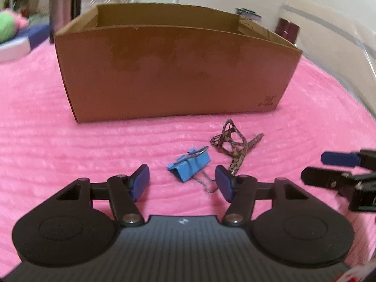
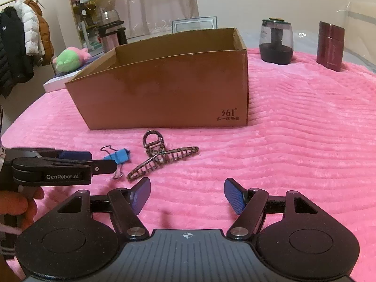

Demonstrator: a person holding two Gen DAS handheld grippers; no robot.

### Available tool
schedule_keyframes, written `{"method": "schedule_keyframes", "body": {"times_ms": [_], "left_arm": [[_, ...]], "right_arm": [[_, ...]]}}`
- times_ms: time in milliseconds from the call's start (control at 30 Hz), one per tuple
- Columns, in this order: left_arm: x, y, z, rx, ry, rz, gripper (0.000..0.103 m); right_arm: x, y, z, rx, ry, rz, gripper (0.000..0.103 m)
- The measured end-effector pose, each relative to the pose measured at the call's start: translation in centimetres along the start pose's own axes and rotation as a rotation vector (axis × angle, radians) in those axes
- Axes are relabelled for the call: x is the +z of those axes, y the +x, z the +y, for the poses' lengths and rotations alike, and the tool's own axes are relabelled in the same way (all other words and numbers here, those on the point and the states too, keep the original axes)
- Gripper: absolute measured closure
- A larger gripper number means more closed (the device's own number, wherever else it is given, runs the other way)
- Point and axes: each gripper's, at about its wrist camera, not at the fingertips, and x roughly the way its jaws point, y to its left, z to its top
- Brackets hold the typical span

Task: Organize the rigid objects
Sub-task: 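Move both grippers back toward the binder clip and hair claw clip, then grasp the blue binder clip with the left gripper while the right gripper grasps the hair claw clip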

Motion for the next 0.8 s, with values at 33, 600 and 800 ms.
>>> {"method": "schedule_keyframes", "body": {"times_ms": [33,600,800], "left_arm": [[0.0,0.2,-0.1,0.001,-0.024,0.003,0.049],[0.4,2.0,-1.5,0.125,-0.265,-0.022,0.064],[0.4,2.1,-1.3,0.131,-0.263,-0.02,0.065]], "right_arm": [[0.1,0.2,-0.1,0.003,-0.002,-0.002,0.037],[1.6,4.2,-2.1,0.084,-0.179,-0.01,0.037],[2.7,5.3,-2.0,0.135,-0.219,-0.01,0.037]]}}
